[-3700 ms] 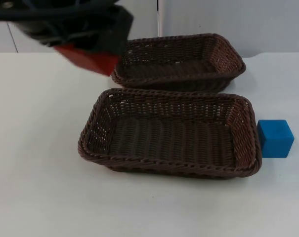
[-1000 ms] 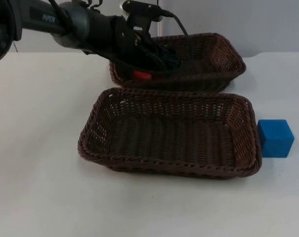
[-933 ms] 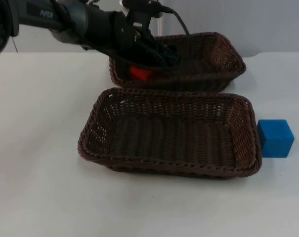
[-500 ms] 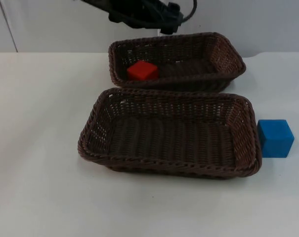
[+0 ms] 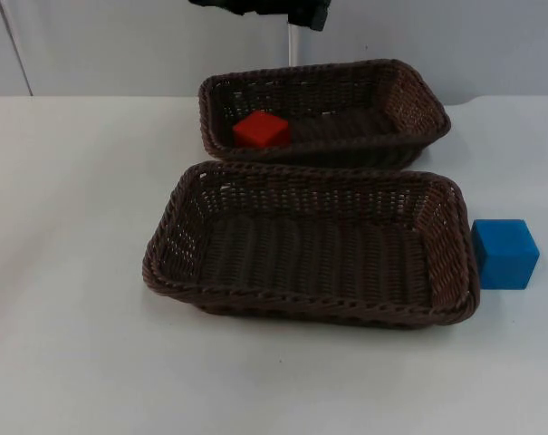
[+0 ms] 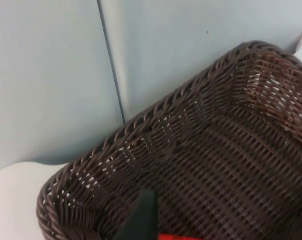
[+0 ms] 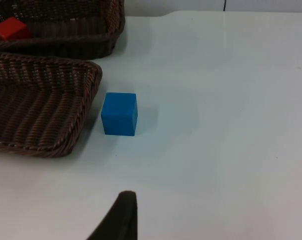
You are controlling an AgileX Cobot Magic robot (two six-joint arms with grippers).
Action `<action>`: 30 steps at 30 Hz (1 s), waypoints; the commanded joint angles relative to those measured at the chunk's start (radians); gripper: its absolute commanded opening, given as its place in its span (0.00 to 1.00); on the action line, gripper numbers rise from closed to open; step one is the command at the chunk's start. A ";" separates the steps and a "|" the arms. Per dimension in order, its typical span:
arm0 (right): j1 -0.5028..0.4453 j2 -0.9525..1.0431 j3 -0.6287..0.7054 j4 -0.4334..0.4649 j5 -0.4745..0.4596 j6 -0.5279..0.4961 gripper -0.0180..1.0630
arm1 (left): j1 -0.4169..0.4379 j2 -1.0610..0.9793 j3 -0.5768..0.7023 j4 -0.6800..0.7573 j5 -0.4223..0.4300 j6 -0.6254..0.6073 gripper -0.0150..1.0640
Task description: Pick up one cube with the left hand and place it into the upper basket. Pick up one cube with the right hand and place it into the lower basket.
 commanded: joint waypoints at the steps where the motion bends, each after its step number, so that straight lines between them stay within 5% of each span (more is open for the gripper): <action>1: -0.005 -0.004 0.001 -0.003 -0.004 0.000 0.99 | -0.001 -0.033 -0.004 -0.003 0.028 0.001 0.83; 26: -0.005 -0.004 0.001 -0.003 -0.004 0.000 0.99 | -0.001 -0.277 0.003 -0.007 0.321 -0.026 0.83; 30: -0.005 -0.004 0.001 -0.003 -0.004 0.000 0.99 | -0.001 -0.336 0.083 -0.006 0.269 -0.026 0.83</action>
